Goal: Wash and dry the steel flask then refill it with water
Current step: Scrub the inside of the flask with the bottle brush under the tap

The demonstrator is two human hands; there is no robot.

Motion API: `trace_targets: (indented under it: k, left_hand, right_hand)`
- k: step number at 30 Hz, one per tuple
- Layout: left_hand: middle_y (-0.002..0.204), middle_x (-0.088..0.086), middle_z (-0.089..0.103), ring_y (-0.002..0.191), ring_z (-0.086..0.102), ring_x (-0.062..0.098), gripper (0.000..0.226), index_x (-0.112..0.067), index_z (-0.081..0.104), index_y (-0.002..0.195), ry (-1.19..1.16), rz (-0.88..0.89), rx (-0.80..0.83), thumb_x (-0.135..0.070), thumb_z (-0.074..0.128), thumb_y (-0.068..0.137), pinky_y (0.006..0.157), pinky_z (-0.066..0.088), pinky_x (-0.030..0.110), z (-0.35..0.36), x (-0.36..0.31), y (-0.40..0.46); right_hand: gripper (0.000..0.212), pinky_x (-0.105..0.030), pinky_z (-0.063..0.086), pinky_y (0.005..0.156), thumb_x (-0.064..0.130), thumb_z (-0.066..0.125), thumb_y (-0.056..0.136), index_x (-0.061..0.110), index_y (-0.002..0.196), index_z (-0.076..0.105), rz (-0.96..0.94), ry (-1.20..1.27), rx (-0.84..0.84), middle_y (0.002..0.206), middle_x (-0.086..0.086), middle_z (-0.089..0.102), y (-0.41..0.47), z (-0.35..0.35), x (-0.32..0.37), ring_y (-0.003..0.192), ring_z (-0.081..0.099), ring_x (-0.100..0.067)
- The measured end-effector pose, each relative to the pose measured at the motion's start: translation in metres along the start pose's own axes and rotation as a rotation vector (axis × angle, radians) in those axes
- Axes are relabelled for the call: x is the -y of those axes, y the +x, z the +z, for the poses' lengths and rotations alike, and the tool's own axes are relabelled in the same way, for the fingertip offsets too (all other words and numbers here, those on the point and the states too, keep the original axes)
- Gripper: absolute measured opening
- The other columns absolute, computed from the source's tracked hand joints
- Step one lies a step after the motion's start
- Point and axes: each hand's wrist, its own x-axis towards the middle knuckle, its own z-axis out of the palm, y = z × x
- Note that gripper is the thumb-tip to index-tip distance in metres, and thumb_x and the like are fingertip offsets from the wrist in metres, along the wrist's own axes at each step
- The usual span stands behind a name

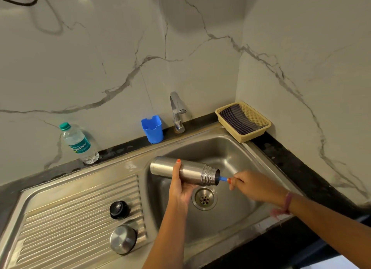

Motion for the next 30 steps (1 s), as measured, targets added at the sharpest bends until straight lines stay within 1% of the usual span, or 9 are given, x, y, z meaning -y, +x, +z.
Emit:
trace_targets:
  k: [3, 7, 10, 12, 16, 20, 23, 25, 30]
  left_hand:
    - [0.112, 0.024, 0.062, 0.101, 0.061, 0.040, 0.030, -0.009, 0.049, 0.110, -0.013, 0.000, -0.002, -0.017, 0.070, 0.090, 0.099, 0.043, 0.067, -0.001, -0.002, 0.003]
    - [0.111, 0.023, 0.061, 0.099, 0.062, 0.039, 0.025, -0.006, 0.050, 0.109, 0.019, 0.028, 0.005, -0.012, 0.067, 0.091, 0.086, 0.048, 0.062, -0.001, -0.002, -0.002]
    - [0.122, 0.027, 0.056, 0.111, 0.058, 0.045, 0.039, -0.006, 0.048, 0.118, 0.017, 0.006, 0.037, -0.010, 0.069, 0.085, 0.092, 0.046, 0.068, -0.005, -0.004, 0.000]
    - [0.126, 0.029, 0.053, 0.116, 0.054, 0.048, 0.044, -0.006, 0.047, 0.119, -0.001, -0.020, 0.048, -0.009, 0.068, 0.081, 0.094, 0.041, 0.074, -0.004, -0.005, -0.001]
    - [0.127, 0.028, 0.057, 0.111, 0.059, 0.046, 0.058, -0.007, 0.047, 0.129, 0.038, 0.002, 0.032, -0.019, 0.072, 0.079, 0.079, 0.048, 0.069, -0.004, -0.002, 0.000]
    - [0.118, 0.024, 0.061, 0.104, 0.060, 0.044, 0.059, -0.011, 0.044, 0.127, -0.024, -0.020, -0.017, -0.037, 0.075, 0.084, 0.096, 0.039, 0.072, -0.004, -0.001, 0.004]
    - [0.114, 0.023, 0.062, 0.099, 0.061, 0.042, 0.060, -0.010, 0.043, 0.129, -0.053, -0.015, -0.029, -0.036, 0.075, 0.085, 0.088, 0.043, 0.069, -0.004, -0.001, 0.004]
    - [0.112, 0.023, 0.062, 0.098, 0.061, 0.041, 0.054, -0.009, 0.043, 0.126, -0.035, -0.001, -0.037, -0.031, 0.074, 0.087, 0.091, 0.043, 0.068, -0.006, -0.001, 0.004]
    - [0.112, 0.024, 0.061, 0.099, 0.061, 0.039, 0.045, -0.005, 0.045, 0.121, 0.028, 0.028, -0.050, -0.030, 0.068, 0.091, 0.092, 0.044, 0.064, -0.011, -0.001, 0.003]
  right_hand:
    - [0.036, -0.019, 0.034, 0.045, 0.039, 0.025, 0.104, 0.021, 0.121, 0.051, -0.091, -0.273, -0.235, 0.059, 0.007, 0.040, -0.010, 0.017, 0.001, 0.048, 0.040, -0.006]
    - [0.035, -0.015, 0.034, 0.048, 0.040, 0.031, 0.102, 0.018, 0.107, 0.058, -0.045, -0.138, -0.039, 0.066, 0.006, 0.050, -0.006, 0.019, 0.001, 0.050, 0.041, -0.004]
    - [0.037, -0.020, 0.039, 0.049, 0.038, 0.027, 0.104, 0.020, 0.123, 0.052, -0.071, -0.245, -0.225, 0.062, 0.007, 0.040, -0.008, 0.003, 0.006, 0.049, 0.040, -0.006]
    - [0.038, -0.019, 0.037, 0.048, 0.036, 0.025, 0.104, 0.020, 0.128, 0.049, -0.043, -0.197, -0.247, 0.063, 0.007, 0.038, -0.008, 0.003, 0.004, 0.050, 0.040, -0.006]
    - [0.034, -0.020, 0.040, 0.057, 0.040, 0.035, 0.102, 0.020, 0.099, 0.062, -0.005, -0.015, -0.006, 0.074, 0.001, 0.057, 0.002, 0.010, -0.005, 0.059, 0.046, -0.008]
    - [0.033, -0.022, 0.039, 0.058, 0.039, 0.037, 0.101, 0.024, 0.089, 0.064, 0.023, 0.063, 0.087, 0.071, 0.003, 0.056, 0.001, 0.009, -0.006, 0.058, 0.046, -0.008]
    - [0.034, -0.024, 0.044, 0.052, 0.038, 0.028, 0.103, 0.022, 0.113, 0.056, -0.032, -0.277, -0.101, 0.065, 0.003, 0.053, -0.007, 0.019, -0.002, 0.052, 0.045, -0.008]
    - [0.034, -0.020, 0.038, 0.046, 0.036, 0.026, 0.103, 0.022, 0.121, 0.051, -0.024, -0.290, -0.155, 0.060, 0.006, 0.043, -0.011, 0.030, -0.001, 0.048, 0.041, -0.007]
    - [0.035, -0.013, 0.028, 0.048, 0.035, 0.035, 0.103, 0.026, 0.075, 0.055, 0.013, 0.155, 0.104, 0.059, 0.008, 0.045, -0.009, 0.017, 0.007, 0.050, 0.039, -0.002]
